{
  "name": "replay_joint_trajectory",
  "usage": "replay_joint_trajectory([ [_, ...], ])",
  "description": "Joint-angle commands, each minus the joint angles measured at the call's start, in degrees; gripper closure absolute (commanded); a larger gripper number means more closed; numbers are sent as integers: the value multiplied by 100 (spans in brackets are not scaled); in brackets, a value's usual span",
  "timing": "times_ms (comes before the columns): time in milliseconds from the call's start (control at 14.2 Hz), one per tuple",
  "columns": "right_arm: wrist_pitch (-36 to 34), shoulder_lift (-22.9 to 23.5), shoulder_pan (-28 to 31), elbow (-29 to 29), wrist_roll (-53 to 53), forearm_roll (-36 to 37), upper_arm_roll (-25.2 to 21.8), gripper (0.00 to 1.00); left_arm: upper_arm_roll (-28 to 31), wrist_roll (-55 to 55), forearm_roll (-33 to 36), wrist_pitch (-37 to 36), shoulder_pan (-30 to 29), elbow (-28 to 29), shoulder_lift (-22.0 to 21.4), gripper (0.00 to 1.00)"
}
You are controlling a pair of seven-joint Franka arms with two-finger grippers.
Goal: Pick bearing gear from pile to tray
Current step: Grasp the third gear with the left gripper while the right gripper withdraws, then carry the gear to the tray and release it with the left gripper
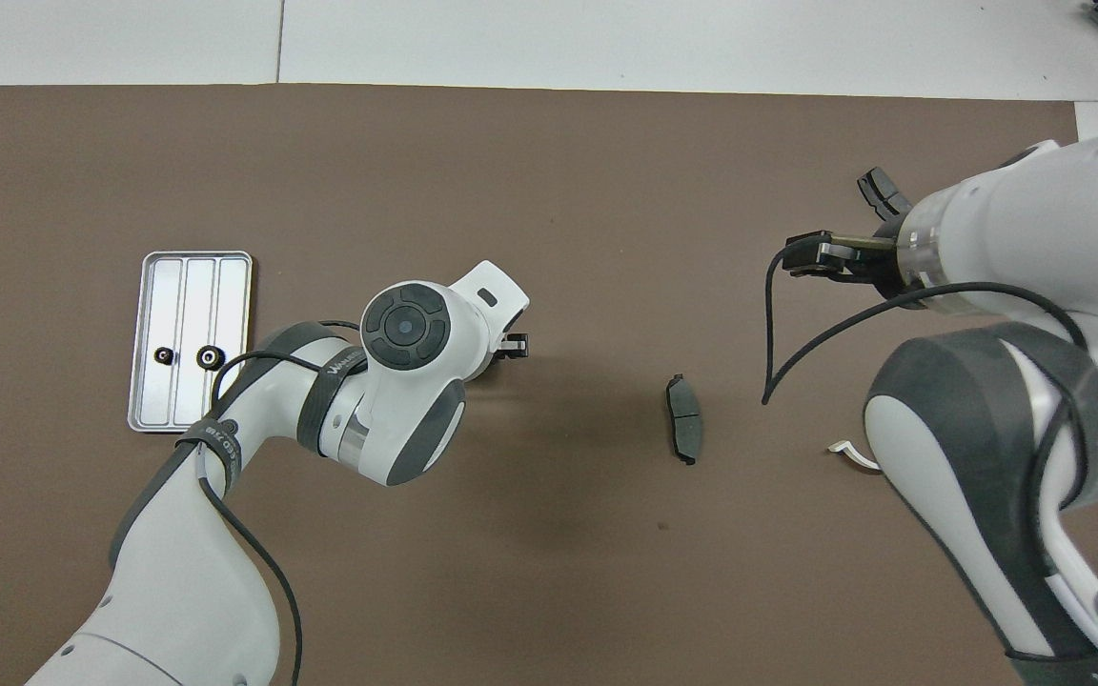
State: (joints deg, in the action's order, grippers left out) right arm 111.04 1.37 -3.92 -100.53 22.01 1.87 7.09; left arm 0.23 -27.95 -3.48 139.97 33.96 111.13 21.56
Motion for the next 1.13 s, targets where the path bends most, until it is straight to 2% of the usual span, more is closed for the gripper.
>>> replay_joint_trajectory([
  [0,-529,48,330,516,-582,-178,73,0,109,-44,31,21,146,155,-81,54],
  [211,-1127,56,559,981,-987,-301,56,0,109,-44,40,39,146,181,-90,60],
  [352,-1374,74,682,1080,-1032,-301,56,0,109,-26,49,39,146,190,-90,67],
  [563,-1594,22,683,1001,-1164,-301,56,0,118,-9,49,-5,129,173,-90,91],
  [704,-1848,-22,665,983,-1155,-293,56,0,153,0,49,-197,32,-11,-82,98],
  [915,-1823,-40,621,965,-1120,-196,73,0,259,53,49,-899,-572,-809,-38,100],
  [1056,-1840,-58,569,904,-1102,-144,73,0,259,236,49,-1077,-1064,-935,-125,100],
])
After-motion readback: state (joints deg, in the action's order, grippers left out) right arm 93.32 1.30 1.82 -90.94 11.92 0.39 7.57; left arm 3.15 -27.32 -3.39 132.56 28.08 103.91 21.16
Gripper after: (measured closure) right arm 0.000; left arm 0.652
